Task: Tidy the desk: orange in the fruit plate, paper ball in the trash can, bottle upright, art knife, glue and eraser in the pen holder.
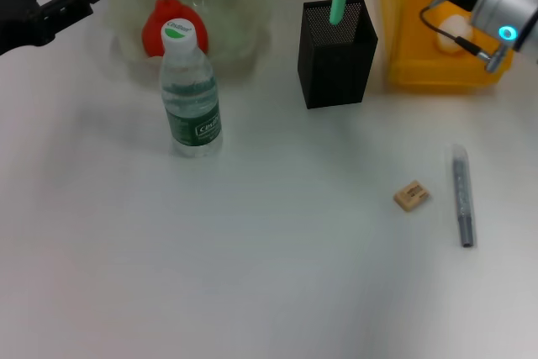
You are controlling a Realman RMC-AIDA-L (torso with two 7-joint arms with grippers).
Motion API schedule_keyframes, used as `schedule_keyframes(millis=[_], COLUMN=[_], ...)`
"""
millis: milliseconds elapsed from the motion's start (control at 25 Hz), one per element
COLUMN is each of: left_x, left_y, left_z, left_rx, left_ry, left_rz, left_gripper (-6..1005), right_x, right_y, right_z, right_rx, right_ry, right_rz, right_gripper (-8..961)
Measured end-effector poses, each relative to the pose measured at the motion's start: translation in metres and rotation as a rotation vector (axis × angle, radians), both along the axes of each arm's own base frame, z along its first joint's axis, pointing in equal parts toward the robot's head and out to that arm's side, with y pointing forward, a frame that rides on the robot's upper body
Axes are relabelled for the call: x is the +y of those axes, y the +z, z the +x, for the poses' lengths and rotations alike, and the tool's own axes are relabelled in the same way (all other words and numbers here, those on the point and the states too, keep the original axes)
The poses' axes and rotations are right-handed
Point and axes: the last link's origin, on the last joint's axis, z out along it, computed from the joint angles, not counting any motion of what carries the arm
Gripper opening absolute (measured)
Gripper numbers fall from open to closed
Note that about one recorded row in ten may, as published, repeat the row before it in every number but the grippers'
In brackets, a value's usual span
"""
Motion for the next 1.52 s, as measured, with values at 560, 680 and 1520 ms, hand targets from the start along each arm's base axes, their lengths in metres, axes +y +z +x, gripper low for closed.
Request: schedule_keyframes(millis=[560,680,1520], left_x=[-0.007,-0.007,-0.005], left_y=[-0.003,-0.003,-0.001], left_z=[-0.009,-0.009,-0.004], left_rx=[-0.012,-0.012,-0.01], left_ry=[0.028,0.028,0.002], left_rz=[-0.008,-0.008,-0.012], left_gripper=[697,697,695], right_x=[-0.007,-0.009,-0.071], right_y=[-0.016,-0.016,0.047], right_z=[0.023,0.026,-0.05], right_rx=[-0.089,-0.079,-0.48], right_ry=[-0.064,-0.076,-0.053], right_rz=[0.001,-0.005,-0.601], right_gripper=[233,292,455])
